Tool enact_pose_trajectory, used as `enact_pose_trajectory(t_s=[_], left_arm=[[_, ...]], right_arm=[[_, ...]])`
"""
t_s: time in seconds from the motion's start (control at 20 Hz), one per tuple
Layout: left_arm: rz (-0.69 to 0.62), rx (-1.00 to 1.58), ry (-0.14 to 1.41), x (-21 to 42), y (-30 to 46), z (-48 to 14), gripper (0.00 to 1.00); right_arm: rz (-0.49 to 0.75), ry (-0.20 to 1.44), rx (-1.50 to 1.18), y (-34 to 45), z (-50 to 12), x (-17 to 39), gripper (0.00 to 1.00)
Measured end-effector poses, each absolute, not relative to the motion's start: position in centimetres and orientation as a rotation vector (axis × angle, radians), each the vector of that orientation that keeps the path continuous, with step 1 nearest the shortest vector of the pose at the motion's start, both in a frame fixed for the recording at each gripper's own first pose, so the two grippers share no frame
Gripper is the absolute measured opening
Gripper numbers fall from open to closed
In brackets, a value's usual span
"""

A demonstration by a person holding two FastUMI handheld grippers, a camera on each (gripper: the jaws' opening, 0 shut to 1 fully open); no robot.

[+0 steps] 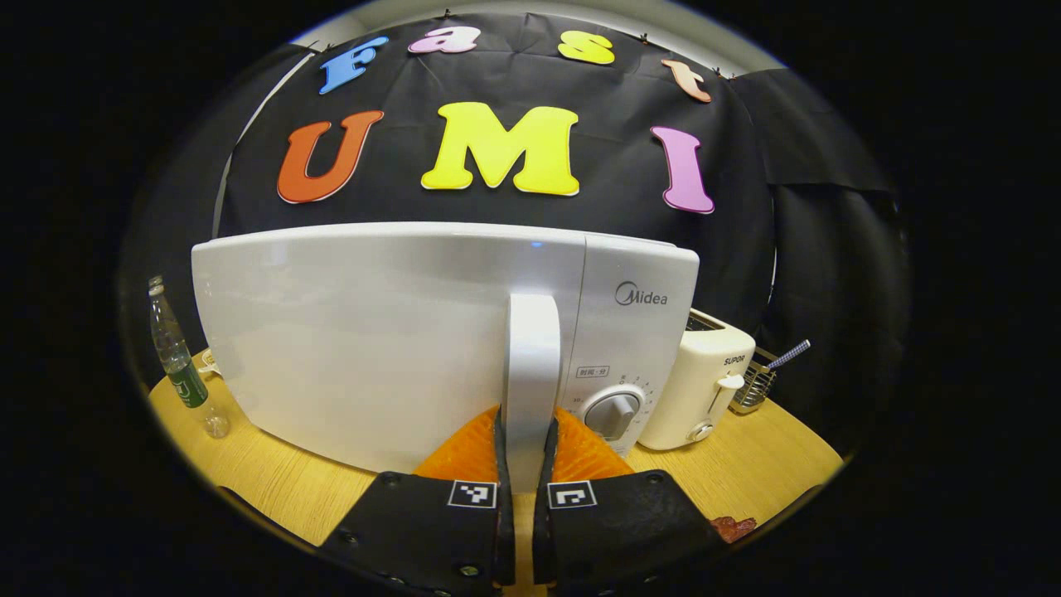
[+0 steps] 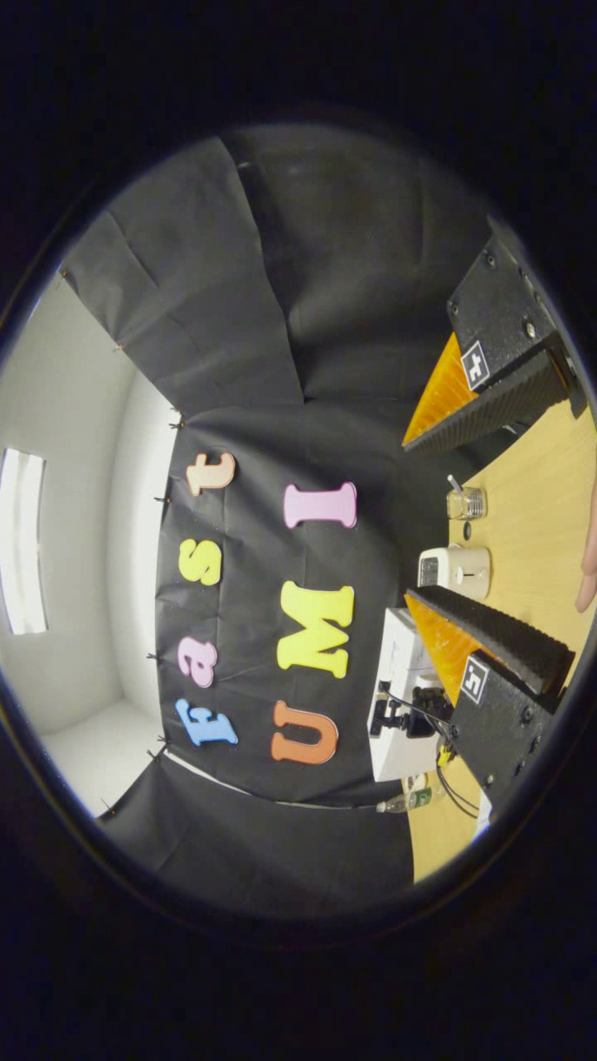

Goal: Open the microwave oven with the left hand, put the food in, and close the microwave oven.

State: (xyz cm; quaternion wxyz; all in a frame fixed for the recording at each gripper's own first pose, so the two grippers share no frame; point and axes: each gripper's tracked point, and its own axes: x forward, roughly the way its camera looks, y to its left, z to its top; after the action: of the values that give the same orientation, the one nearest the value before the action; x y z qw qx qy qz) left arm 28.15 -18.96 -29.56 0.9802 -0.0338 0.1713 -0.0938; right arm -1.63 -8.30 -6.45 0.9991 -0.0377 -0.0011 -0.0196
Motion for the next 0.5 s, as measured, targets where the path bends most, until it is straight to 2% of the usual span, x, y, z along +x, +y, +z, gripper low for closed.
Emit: enact_pose_trajectory(t_s=[0.5], left_arm=[[-0.270,-0.037,0.285,21.4,-16.5,-28.5,0.07]], right_arm=[[-0.015,0.014,-0.054,-6.9,-7.0,-3.1,1.00]])
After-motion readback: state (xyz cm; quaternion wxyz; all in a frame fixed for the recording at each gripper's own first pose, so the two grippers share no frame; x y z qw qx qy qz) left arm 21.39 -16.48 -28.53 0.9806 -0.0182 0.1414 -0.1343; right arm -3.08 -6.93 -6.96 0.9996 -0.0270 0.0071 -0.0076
